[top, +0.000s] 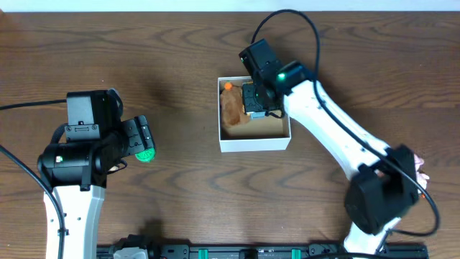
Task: Pack container
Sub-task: 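Lower the truck into the box beside the capybara and release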
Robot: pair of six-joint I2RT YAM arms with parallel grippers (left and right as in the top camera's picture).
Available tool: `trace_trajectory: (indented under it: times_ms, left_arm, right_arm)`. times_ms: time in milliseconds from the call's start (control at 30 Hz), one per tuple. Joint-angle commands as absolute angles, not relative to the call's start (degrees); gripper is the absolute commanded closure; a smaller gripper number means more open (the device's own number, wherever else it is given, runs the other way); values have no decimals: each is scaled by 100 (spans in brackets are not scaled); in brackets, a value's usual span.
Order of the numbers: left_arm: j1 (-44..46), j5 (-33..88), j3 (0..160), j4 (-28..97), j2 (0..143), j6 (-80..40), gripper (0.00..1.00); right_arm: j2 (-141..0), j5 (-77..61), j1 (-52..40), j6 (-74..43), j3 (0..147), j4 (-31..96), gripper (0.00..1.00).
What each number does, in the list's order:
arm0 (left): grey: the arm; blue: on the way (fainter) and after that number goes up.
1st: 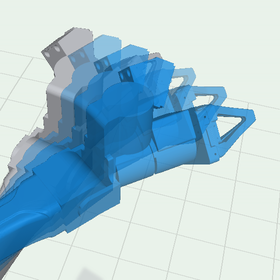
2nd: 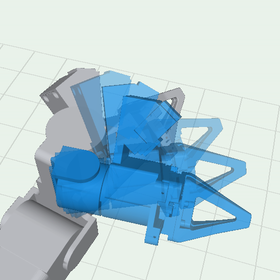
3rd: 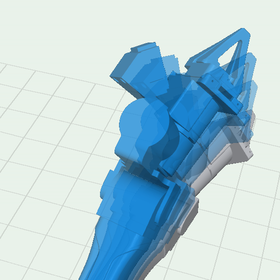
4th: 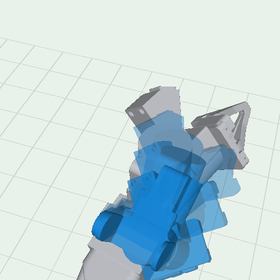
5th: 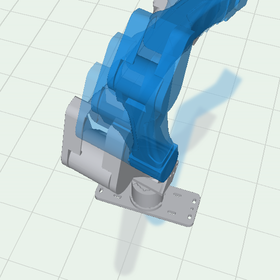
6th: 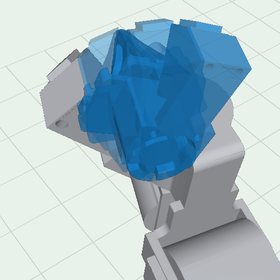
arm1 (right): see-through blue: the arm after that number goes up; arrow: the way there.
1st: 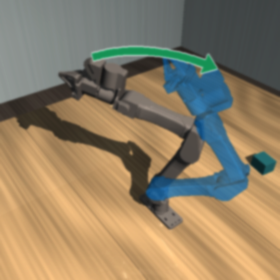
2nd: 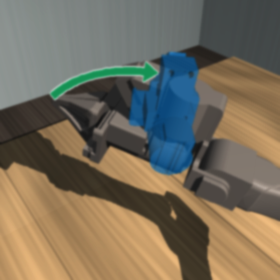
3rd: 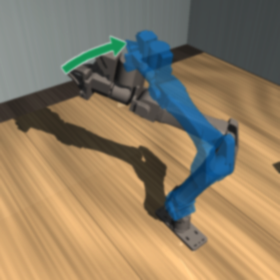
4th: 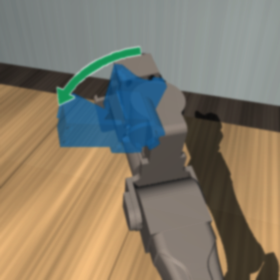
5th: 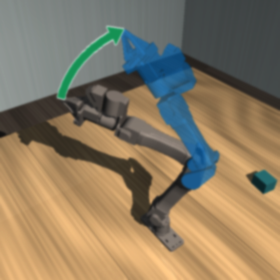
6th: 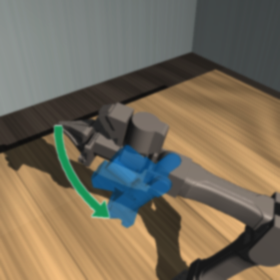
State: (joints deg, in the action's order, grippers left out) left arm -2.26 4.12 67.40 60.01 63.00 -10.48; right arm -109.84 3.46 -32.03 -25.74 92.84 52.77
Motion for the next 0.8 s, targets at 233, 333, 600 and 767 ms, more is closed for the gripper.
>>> trace_trajectory:
  times_ms: [233, 333, 600, 767]
  left_arm:
    - [-257, 386, 6831, 6020, 6324, -1015, 15]
    - [-257, 388, 6831, 6018, 6324, -1017, 15]
    - [-257, 388, 6831, 6020, 6324, -1017, 15]
    - [-257, 388, 6831, 6020, 6324, -1017, 15]
  right_arm:
    - [-11349, 473, -2932, -2714, 9288, 5159, 84]
    - [-11500, 473, -2926, -2711, 9288, 5155, 79]
    - [-11795, 471, -2926, -2536, 9288, 4939, 71]
    - [-11793, 447, -2926, -2265, 9290, 4825, 44]
